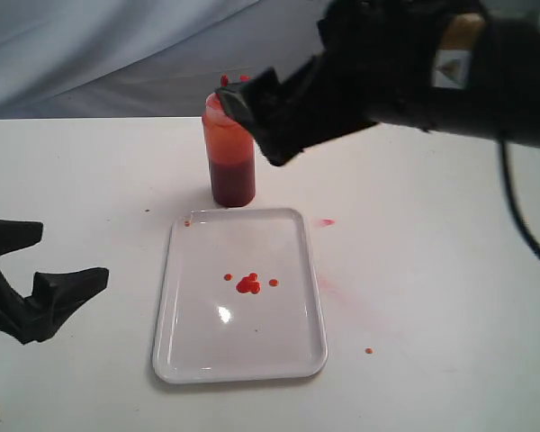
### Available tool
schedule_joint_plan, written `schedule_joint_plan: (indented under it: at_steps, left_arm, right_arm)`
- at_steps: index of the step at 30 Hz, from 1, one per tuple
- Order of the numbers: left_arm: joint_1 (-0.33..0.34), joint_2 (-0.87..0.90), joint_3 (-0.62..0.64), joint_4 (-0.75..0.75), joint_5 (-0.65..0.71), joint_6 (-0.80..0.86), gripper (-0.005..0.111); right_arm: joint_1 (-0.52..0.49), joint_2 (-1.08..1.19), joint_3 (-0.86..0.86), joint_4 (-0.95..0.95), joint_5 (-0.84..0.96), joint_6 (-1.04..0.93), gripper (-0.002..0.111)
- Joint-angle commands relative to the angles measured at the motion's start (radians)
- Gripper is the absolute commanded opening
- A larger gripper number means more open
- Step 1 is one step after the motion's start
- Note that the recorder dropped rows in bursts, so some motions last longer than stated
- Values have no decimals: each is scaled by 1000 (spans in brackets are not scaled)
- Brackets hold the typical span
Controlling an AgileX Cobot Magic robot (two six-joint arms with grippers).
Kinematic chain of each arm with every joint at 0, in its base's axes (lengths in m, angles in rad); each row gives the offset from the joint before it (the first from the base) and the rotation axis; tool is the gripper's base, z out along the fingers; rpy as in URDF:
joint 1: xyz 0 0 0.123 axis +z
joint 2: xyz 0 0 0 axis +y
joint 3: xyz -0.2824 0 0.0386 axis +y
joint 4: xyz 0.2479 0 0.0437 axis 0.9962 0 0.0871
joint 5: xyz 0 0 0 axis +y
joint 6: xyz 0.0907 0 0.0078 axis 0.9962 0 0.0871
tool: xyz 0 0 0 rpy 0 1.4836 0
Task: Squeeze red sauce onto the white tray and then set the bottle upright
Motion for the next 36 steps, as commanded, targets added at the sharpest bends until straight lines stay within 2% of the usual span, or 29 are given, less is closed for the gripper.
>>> schedule_joint_plan:
  at_steps: [1, 5, 9, 14, 19, 21, 23, 28, 30, 32, 34, 36]
  left_arm:
    - [-5, -5, 4, 29, -185, -18, 105]
    - [-5, -1, 4, 142, -363, -6, 105]
    - [-5, 4, 4, 132, -507, 17, 105]
    - [-22, 1, 4, 127, -513, 13, 105]
    - [-95, 1, 4, 72, -513, 11, 105]
    - [-123, 1, 4, 72, -513, 11, 105]
    - [-148, 1, 4, 74, -513, 10, 105]
    - [-186, 1, 4, 56, -513, -24, 104]
    - [-186, 1, 4, 30, -513, -74, 101]
    - [-186, 1, 0, -3, -513, -115, 92]
    - [-186, -4, -21, -7, -513, -161, 72]
    - [-186, -24, -45, -7, -513, -229, 40]
  right_arm:
    - [-2, -217, 163, 1, -20, 5, 105]
    - [-2, -389, 276, 39, -17, 14, 105]
    - [-2, -491, 363, 66, -9, 17, 105]
    - [-2, -566, 403, 98, 72, 17, 105]
    - [-2, -601, 403, 98, 95, 17, 103]
    - [-2, -609, 403, 98, 95, 17, 95]
    - [-2, -611, 403, 98, 95, 17, 76]
    - [-2, -611, 403, 43, 88, 17, 0]
    - [-2, -611, 403, 35, 62, 17, 0]
    - [-2, -611, 403, 17, 36, 17, 0]
    - [-2, -611, 403, -42, 9, 14, 0]
    - [-2, -611, 403, -117, -16, 14, 0]
